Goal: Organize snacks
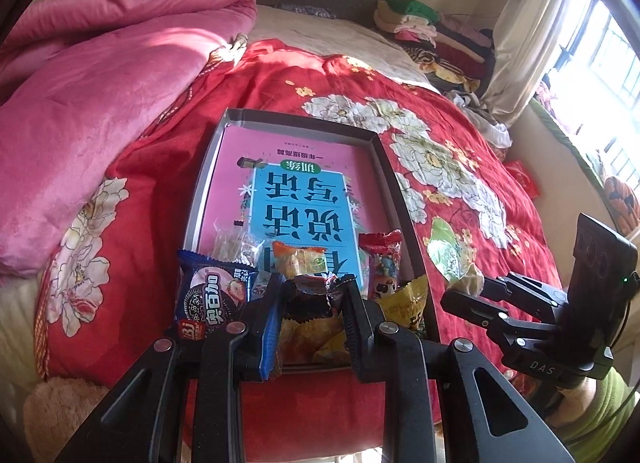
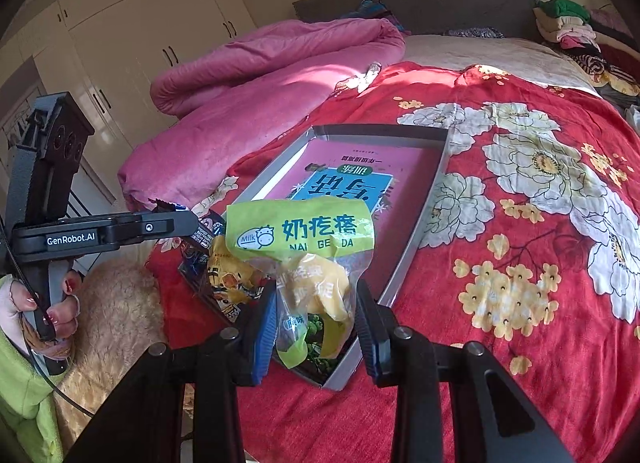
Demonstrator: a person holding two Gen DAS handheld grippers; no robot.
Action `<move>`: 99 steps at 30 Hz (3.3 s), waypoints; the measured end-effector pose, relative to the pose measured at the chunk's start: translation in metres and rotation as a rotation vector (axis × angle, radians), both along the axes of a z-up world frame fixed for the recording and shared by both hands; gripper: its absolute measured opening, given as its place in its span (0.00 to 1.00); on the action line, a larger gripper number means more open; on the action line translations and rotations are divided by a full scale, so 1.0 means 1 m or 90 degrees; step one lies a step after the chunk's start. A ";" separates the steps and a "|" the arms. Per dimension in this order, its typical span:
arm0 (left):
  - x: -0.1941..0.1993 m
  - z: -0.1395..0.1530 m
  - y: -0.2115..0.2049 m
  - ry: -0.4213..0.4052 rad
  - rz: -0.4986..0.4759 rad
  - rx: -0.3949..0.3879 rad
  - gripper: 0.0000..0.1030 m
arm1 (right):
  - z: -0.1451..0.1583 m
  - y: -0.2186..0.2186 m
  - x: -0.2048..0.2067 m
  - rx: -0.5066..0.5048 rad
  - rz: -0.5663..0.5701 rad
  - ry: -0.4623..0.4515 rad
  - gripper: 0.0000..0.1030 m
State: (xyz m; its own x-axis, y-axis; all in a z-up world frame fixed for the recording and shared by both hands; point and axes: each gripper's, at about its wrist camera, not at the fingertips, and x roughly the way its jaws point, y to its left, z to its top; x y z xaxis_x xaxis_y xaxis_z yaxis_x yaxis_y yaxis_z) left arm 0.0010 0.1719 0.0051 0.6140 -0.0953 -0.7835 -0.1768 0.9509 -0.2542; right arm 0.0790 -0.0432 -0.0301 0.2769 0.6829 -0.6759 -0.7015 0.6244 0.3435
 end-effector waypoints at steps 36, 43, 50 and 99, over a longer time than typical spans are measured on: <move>-0.071 0.033 -0.035 -0.022 0.030 0.056 0.77 | 0.068 -0.017 -0.067 -0.058 -0.036 -0.126 0.74; -0.089 0.016 -0.073 0.025 0.007 0.082 0.77 | 0.087 -0.018 -0.114 -0.086 -0.018 -0.207 0.91; -0.092 0.023 -0.079 0.016 0.017 0.094 0.77 | 0.086 -0.027 -0.130 -0.095 -0.031 -0.218 0.95; -0.096 0.030 -0.082 0.008 0.016 0.115 0.77 | 0.076 -0.036 -0.122 -0.097 -0.072 -0.171 0.96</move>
State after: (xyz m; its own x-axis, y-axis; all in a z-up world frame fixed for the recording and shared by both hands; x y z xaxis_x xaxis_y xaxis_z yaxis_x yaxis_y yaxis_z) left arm -0.0953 0.0897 0.0351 0.6041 0.0629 -0.7944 -0.2028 0.9762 -0.0770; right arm -0.0434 -0.0789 0.0462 0.5272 0.5341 -0.6608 -0.6781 0.7332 0.0516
